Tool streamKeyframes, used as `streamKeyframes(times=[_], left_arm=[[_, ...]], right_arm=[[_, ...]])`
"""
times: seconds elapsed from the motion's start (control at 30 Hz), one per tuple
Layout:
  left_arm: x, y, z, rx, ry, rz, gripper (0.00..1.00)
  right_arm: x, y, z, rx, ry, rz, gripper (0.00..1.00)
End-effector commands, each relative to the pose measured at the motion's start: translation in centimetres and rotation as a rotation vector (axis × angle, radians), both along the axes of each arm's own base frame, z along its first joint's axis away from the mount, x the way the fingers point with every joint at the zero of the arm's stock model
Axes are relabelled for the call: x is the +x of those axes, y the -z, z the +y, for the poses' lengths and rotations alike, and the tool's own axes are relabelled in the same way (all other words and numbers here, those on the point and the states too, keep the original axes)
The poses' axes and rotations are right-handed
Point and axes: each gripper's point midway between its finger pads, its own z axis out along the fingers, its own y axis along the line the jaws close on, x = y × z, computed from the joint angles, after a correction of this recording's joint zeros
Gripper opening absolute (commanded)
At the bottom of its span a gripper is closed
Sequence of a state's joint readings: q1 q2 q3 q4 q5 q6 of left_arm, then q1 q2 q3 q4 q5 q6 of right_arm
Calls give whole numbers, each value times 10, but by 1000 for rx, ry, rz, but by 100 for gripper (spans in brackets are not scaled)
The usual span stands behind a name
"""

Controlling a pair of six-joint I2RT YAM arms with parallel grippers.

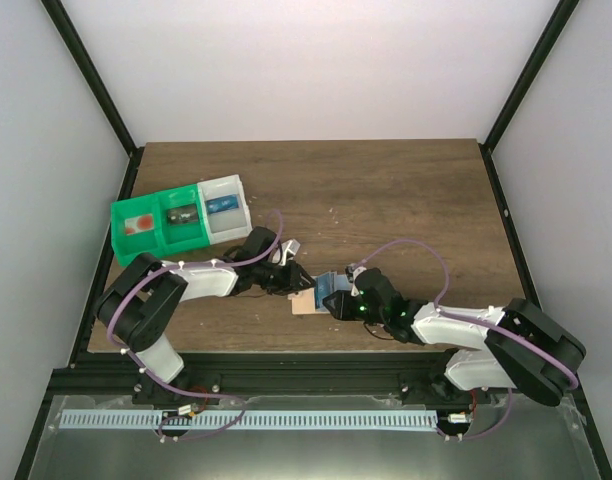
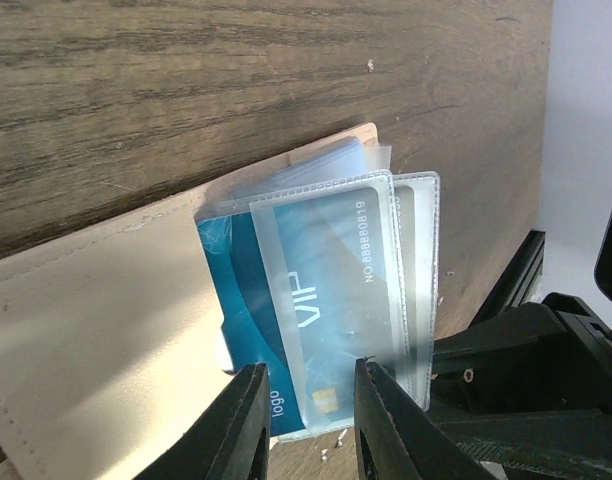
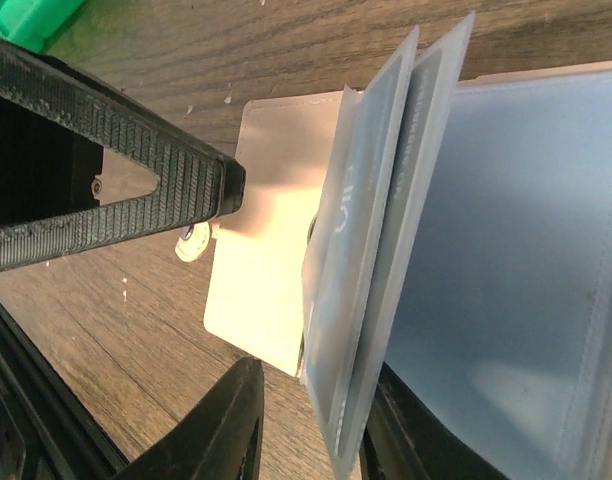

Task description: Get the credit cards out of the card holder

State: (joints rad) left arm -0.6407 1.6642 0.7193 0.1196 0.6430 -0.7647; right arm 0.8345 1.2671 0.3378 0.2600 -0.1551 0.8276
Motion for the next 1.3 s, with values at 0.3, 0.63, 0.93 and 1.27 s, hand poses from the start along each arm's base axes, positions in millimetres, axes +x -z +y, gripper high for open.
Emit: streamKeyframes(times=[0.3, 0.63, 0.93, 1.27], left_arm=[[-1, -4, -1, -7, 11, -35, 27], [-5, 5, 0, -7, 19, -17, 29], [-3, 2, 3, 5, 8, -29, 29], [-2, 3, 7, 23, -5, -36, 30]], right_arm=[[13, -19, -6, -6, 61, -60, 30], [12, -33, 4, 61, 27, -82, 22], [14, -35, 17, 90, -3, -78, 2], [13, -47, 28, 147, -44, -92, 11]])
